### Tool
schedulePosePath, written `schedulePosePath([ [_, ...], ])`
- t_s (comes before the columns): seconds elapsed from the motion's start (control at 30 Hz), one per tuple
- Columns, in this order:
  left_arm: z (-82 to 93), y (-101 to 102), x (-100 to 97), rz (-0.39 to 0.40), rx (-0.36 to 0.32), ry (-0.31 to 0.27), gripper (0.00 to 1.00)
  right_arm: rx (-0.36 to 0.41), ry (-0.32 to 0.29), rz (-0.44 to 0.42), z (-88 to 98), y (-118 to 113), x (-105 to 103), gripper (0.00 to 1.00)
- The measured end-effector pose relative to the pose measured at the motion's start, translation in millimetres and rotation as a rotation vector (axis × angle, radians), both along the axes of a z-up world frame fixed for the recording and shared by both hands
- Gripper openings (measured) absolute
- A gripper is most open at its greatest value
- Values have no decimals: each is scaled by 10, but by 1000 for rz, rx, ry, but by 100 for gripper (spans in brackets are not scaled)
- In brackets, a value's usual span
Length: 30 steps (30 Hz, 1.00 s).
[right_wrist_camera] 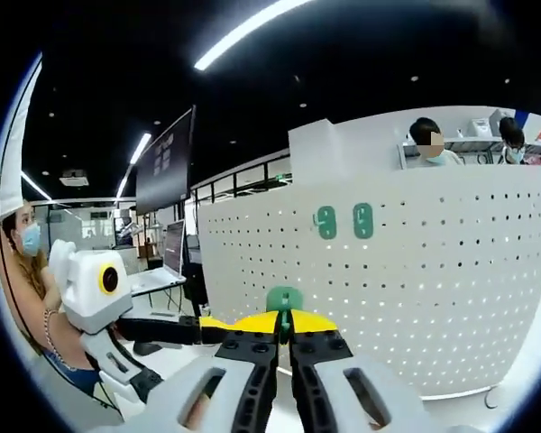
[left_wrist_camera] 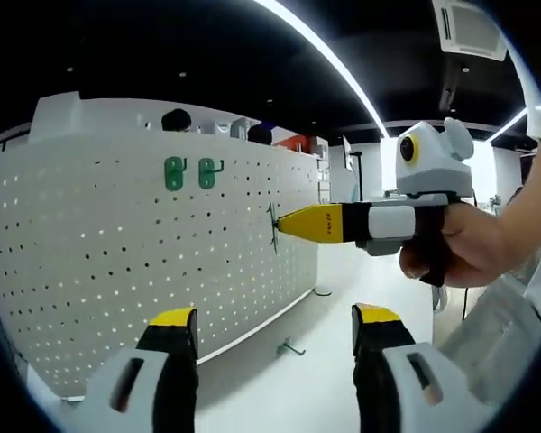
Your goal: Insert the hook assembly into the mounting plate slot until the hook locks in place.
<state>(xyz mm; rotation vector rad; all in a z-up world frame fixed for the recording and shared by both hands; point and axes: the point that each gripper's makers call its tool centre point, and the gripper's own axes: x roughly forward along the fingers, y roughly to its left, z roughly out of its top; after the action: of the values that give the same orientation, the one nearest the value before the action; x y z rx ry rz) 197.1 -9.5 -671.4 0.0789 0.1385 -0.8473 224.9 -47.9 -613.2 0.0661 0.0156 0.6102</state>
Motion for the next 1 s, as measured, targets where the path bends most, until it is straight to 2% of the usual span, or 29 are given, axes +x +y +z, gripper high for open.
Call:
schedulePosePath([
  [1.0, -155, 195, -102, 16, 18, 35, 69, -10, -46, -135, 267, -454, 446, 0],
])
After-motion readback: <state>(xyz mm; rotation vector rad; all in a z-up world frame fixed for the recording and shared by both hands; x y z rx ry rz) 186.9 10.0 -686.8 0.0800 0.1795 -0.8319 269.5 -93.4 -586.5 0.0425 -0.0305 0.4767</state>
